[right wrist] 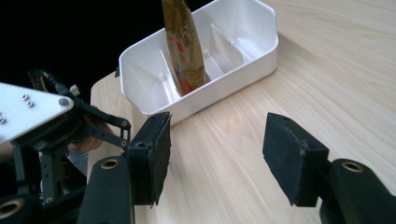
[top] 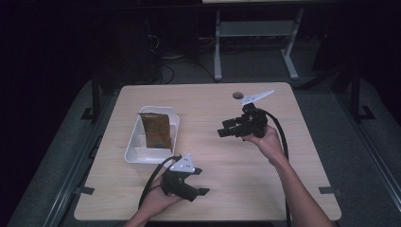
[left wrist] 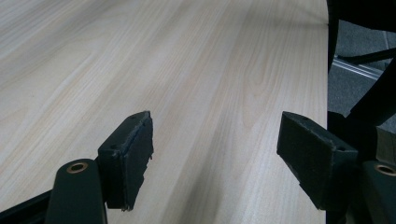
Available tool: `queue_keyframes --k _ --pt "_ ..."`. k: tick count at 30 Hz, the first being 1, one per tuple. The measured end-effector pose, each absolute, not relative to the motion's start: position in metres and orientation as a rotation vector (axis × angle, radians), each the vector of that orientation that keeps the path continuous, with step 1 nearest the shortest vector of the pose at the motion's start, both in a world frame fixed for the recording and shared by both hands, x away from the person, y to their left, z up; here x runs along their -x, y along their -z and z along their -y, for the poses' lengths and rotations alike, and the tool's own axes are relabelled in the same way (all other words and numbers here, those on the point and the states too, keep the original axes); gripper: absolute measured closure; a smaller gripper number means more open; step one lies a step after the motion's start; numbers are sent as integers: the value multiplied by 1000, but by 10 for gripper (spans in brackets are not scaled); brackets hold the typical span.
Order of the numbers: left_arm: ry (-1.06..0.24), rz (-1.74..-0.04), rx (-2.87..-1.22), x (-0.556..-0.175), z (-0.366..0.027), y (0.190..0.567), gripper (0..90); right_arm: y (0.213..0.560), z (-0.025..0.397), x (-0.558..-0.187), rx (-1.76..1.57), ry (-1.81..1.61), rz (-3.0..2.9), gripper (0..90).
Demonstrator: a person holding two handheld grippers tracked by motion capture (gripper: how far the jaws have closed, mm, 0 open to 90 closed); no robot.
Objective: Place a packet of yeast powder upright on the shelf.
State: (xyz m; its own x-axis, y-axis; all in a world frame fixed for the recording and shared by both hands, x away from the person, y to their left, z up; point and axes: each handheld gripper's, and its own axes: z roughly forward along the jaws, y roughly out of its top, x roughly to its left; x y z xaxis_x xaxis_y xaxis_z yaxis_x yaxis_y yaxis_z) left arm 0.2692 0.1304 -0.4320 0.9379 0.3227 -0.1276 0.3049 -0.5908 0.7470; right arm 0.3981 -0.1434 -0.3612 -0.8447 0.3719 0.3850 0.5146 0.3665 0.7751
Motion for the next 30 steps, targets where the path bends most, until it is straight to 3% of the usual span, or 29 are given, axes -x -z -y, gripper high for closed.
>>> queue_keyframes --k 30 --pt "-27 -446 -2241 -270 -130 433 263 391 208 -357 940 1461 2469 389"
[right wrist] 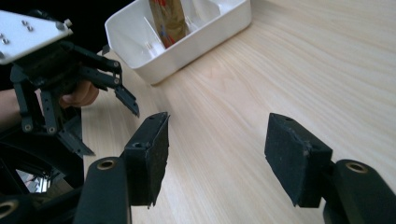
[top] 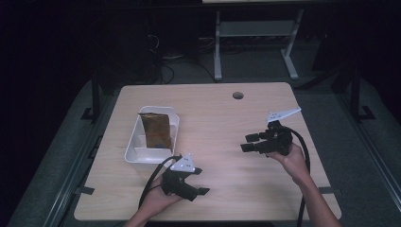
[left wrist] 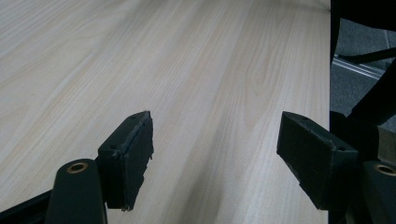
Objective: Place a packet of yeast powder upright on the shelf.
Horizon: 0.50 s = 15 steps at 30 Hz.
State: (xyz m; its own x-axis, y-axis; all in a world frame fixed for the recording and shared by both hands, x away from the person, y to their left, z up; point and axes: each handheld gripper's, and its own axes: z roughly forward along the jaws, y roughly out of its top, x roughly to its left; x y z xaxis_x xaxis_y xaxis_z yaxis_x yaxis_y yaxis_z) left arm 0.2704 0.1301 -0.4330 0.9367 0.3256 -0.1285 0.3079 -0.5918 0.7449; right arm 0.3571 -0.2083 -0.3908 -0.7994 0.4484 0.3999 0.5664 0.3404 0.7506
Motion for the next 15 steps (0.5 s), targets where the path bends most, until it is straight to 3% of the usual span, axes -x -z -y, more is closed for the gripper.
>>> queue_keyframes --k 15 --pt "-22 -448 -2243 -271 -131 433 266 408 224 -336 974 1460 2452 373"
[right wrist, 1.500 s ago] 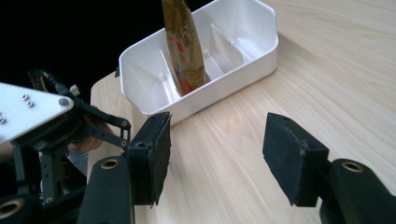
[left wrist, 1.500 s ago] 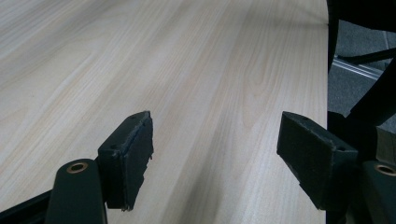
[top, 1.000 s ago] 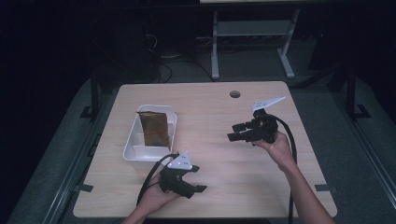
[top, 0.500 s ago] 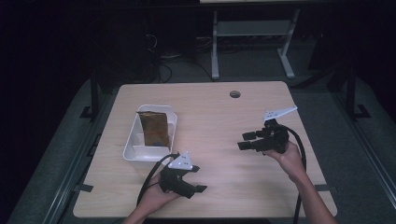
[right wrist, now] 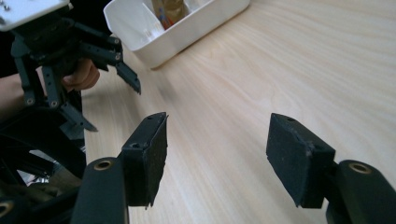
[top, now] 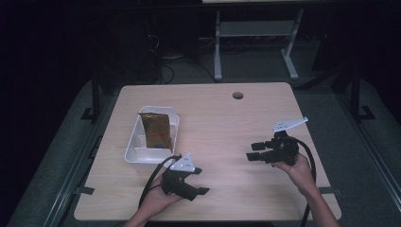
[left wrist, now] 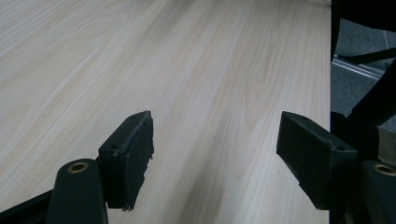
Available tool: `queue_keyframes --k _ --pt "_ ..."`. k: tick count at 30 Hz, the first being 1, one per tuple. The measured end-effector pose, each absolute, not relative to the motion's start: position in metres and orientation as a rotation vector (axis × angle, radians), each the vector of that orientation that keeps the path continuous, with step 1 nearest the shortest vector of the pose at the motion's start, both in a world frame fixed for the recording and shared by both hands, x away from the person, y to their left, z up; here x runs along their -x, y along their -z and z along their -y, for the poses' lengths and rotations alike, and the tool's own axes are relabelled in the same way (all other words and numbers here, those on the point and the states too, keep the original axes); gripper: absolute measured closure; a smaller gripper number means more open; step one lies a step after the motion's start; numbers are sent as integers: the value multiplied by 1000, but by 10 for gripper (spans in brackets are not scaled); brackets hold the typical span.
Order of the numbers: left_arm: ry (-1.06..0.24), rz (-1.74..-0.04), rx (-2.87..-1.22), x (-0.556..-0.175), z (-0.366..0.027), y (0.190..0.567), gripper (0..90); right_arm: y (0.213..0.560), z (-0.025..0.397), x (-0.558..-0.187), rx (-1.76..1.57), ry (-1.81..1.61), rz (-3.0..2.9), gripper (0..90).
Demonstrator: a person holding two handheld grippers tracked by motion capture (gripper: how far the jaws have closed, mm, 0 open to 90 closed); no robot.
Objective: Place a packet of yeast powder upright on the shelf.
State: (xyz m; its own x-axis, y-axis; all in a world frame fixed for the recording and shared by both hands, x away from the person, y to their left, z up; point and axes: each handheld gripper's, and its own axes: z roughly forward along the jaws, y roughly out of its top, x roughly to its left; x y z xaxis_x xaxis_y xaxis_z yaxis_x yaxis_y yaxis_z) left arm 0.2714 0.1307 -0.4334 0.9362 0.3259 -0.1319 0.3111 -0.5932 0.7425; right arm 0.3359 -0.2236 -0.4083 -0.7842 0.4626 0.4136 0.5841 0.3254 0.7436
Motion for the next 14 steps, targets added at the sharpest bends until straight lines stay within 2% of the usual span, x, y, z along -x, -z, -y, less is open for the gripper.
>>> queue_keyframes --k 7,14 --pt "-22 -447 -2240 -271 -131 433 266 420 229 -321 983 1440 2465 362" --pt "-21 -448 -2237 -270 -131 432 266 436 236 -300 1012 1453 2462 300"
